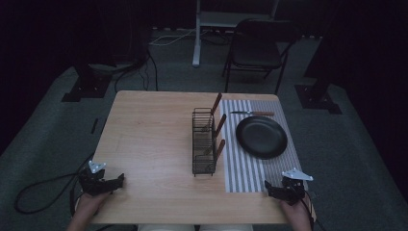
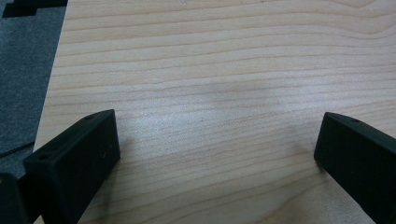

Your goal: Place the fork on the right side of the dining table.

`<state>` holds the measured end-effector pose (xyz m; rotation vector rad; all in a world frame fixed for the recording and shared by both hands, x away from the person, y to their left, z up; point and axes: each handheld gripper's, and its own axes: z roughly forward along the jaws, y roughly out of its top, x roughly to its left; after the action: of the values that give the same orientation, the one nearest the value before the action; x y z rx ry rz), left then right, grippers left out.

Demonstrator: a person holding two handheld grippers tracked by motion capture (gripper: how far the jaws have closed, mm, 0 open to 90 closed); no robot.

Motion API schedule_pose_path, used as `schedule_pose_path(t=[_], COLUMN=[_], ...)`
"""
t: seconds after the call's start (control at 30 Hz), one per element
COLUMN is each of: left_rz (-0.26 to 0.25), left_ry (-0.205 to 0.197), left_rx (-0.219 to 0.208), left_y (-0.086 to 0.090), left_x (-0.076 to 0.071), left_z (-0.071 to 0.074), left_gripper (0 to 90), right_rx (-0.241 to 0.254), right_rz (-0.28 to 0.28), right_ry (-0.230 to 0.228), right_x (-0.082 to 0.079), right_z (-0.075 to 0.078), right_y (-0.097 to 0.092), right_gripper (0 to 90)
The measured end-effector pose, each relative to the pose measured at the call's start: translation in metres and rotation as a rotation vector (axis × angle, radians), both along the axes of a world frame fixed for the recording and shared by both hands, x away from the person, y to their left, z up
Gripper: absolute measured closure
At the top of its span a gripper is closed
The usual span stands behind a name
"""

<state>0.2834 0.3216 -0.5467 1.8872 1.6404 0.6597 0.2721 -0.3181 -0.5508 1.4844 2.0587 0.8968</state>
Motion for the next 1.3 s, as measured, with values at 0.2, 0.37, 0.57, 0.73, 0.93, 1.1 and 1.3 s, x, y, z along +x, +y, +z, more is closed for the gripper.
schedule_pose_path(t=[0.2, 0.37, 0.57, 0.73, 0.93, 1.1, 1.3], left_rz=[-0.011, -0.012, -0.012, -0.012, -0.011, -0.012, -0.012], left_ry=[0.001, 0.002, 0.002, 0.002, 0.001, 0.001, 0.0], left_rx=[0.001, 0.003, 0.003, 0.003, 0.002, 0.002, 0.002], left_y=[0.001, 0.001, 0.001, 0.001, 0.001, 0.001, 0.001], left_x=[0.0, 0.0, 0.0, 0.0, 0.0, 0.0, 0.0], left_z=[0.0, 0.0, 0.0, 0.0, 0.0, 0.0, 0.0], left_gripper=[0.0, 0.0, 0.0, 0.0, 0.0, 0.0, 0.0], right_rx=[-0.003, -0.004, -0.011, -0.026, 0.005, 0.0, 0.015], right_rz=[-0.005, -0.012, -0.009, -0.003, -0.009, 0.017, 0.057], right_ry=[-0.001, 0.003, 0.015, 0.053, 0.092, 0.092, 0.077], right_x=[-0.001, 0.0, 0.001, 0.005, 0.009, 0.008, 0.01], right_z=[0.0, 0.0, 0.001, 0.005, 0.009, 0.017, 0.027], right_y=[0.001, 0.001, 0.002, 0.003, 0.0, 0.003, 0.009], right_gripper=[11.2, 11.2, 11.2, 11.2, 13.7, 14.0, 14.0])
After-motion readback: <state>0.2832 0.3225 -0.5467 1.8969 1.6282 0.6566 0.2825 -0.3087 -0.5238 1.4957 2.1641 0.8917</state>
